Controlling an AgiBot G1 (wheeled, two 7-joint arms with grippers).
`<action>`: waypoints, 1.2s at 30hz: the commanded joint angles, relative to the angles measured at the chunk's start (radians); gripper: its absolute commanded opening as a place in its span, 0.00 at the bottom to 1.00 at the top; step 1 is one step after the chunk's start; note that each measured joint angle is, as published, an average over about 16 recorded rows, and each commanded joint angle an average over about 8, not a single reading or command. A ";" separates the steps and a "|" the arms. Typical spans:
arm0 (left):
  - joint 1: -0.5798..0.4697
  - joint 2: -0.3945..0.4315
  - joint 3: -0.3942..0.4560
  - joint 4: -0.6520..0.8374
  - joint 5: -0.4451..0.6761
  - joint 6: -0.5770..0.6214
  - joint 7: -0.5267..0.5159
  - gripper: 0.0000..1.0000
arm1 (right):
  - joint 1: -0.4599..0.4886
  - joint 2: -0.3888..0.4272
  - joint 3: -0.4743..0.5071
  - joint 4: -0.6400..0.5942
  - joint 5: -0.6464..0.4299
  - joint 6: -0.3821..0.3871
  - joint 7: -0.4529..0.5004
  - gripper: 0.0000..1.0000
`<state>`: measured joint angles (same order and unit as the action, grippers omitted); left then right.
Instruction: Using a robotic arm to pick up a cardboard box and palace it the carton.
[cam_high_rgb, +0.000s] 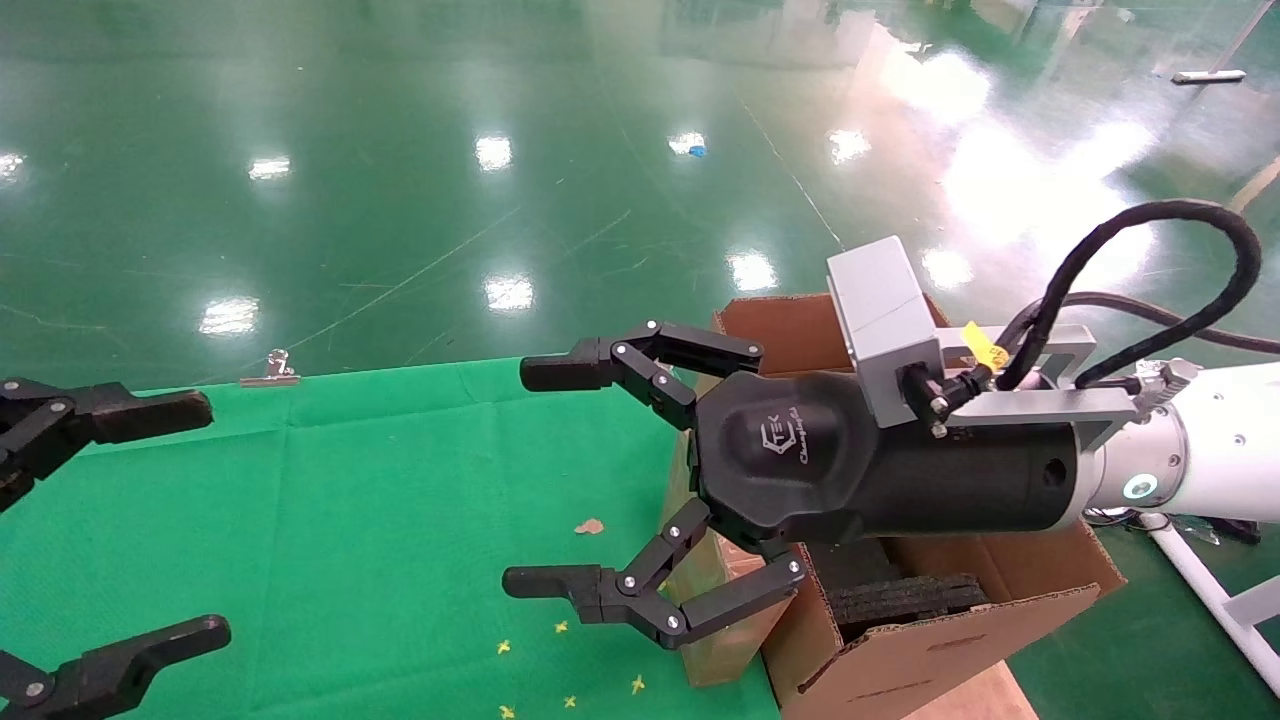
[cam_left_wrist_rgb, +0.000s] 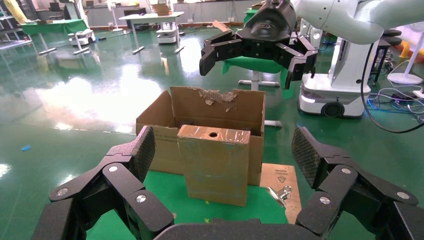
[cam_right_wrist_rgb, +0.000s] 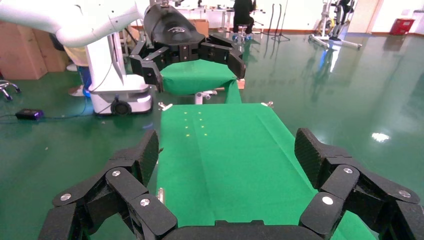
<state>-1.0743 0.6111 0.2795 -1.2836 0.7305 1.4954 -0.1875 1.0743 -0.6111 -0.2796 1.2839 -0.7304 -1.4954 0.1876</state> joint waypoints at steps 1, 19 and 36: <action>0.000 0.000 0.000 0.000 0.000 0.000 0.000 1.00 | 0.000 0.000 0.000 0.000 0.000 0.000 0.000 1.00; 0.000 0.000 0.001 0.001 0.000 0.000 0.000 1.00 | 0.047 0.008 -0.054 0.044 -0.137 0.031 0.044 1.00; -0.001 0.000 0.002 0.001 -0.001 0.000 0.001 1.00 | 0.514 -0.123 -0.502 0.073 -0.666 -0.085 0.214 1.00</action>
<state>-1.0752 0.6107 0.2815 -1.2826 0.7294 1.4952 -0.1863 1.5902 -0.7239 -0.7755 1.3573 -1.3811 -1.5784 0.3989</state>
